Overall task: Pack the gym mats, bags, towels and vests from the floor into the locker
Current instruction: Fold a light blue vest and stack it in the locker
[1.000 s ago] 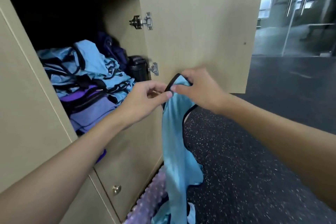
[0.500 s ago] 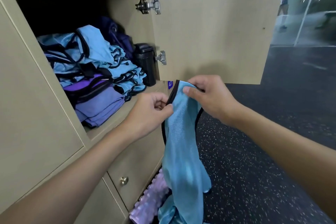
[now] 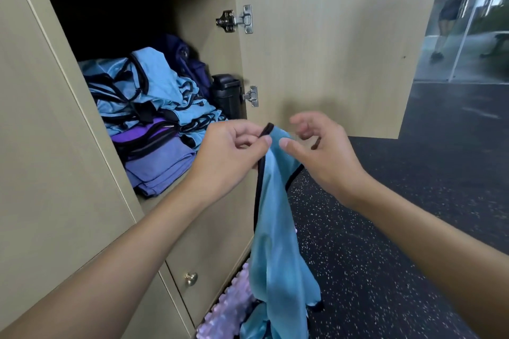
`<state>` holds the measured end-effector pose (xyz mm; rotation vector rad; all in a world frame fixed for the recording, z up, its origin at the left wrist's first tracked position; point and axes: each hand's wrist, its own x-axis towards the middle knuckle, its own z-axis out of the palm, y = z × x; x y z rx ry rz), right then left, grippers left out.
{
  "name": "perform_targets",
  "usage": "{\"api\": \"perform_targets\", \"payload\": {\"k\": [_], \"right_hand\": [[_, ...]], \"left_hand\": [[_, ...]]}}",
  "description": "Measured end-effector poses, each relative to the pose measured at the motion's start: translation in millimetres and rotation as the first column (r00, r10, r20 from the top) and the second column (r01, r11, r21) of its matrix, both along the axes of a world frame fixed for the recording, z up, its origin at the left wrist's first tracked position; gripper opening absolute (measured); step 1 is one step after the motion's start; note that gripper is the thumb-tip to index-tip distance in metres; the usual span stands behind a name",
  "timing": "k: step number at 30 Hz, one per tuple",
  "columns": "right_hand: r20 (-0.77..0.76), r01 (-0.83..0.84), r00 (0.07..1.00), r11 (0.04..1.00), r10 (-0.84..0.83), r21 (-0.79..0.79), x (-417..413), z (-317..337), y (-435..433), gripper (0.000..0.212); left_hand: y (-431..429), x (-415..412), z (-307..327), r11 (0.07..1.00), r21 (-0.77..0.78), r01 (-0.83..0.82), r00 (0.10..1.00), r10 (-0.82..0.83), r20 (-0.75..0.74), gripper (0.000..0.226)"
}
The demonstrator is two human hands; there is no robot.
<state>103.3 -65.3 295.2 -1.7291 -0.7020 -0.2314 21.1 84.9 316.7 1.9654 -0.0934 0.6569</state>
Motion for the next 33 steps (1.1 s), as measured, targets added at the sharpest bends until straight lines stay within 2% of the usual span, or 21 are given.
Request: {"api": "perform_targets", "payload": {"k": [3,7,9,13,16,18,20,23,24,26,28,30,33], "right_hand": [[-0.055,0.027,0.998,1.000,-0.027,-0.003,-3.6,2.5,0.3,0.045],[-0.150,-0.058,0.987,0.998,0.061,0.029,-6.3,2.8,3.6,0.038],[-0.233,-0.105,0.965,0.991,0.121,0.079,-5.2,3.1,3.6,0.034],[-0.324,-0.240,0.913,0.968,0.249,0.068,-3.5,2.7,3.4,0.041],[-0.287,-0.254,0.923,0.966,0.256,0.047,-0.3,0.6,5.2,0.028],[-0.251,-0.234,0.936,0.969,0.247,0.079,-1.0,2.9,6.5,0.030],[-0.237,-0.223,0.939,0.966,0.250,0.134,-3.6,8.8,8.0,0.032],[-0.204,-0.229,0.943,0.957,0.263,0.176,-8.0,12.5,11.4,0.020],[-0.192,-0.227,0.947,0.958,0.259,0.173,-8.1,11.9,12.7,0.020],[-0.178,-0.247,0.945,0.954,0.276,0.170,-8.1,9.9,14.0,0.020],[-0.181,-0.267,0.937,0.948,0.297,0.173,-8.1,8.6,15.2,0.012],[-0.218,-0.322,0.913,0.937,0.346,0.138,-9.0,6.3,15.6,0.007],[-0.245,-0.397,0.893,0.917,0.379,-0.029,-8.7,-0.5,16.0,0.010]], "left_hand": [[-1.2,4.9,3.8,0.988,-0.138,-0.075,0.997,0.079,0.021,0.021],[-3.1,6.0,11.4,0.981,-0.186,-0.063,0.996,0.075,0.056,0.028],[-3.5,5.1,13.2,0.983,-0.184,0.002,0.999,0.007,0.050,0.026],[1.1,3.0,16.2,0.986,-0.129,0.105,0.994,-0.102,0.033,0.015],[6.6,1.5,20.6,0.991,-0.104,0.083,0.996,-0.082,0.018,0.013],[14.8,2.7,22.9,0.998,-0.058,-0.034,0.999,0.036,0.034,0.012],[22.8,4.4,21.7,0.997,-0.023,-0.075,0.997,0.075,-0.002,0.004],[24.1,4.0,19.6,0.998,0.045,-0.038,0.994,0.042,-0.096,0.033],[22.7,3.5,19.3,0.996,0.089,-0.024,0.994,0.033,-0.105,0.035],[18.9,1.4,21.1,0.991,0.134,-0.002,0.996,0.014,-0.093,0.018],[20.6,1.8,22.1,0.991,0.124,-0.042,0.997,0.050,-0.055,0.018],[23.1,1.8,23.6,0.987,0.129,-0.101,0.995,0.102,-0.008,0.020],[27.6,3.3,27.8,0.973,0.148,-0.176,0.983,0.166,0.073,0.020]]}}
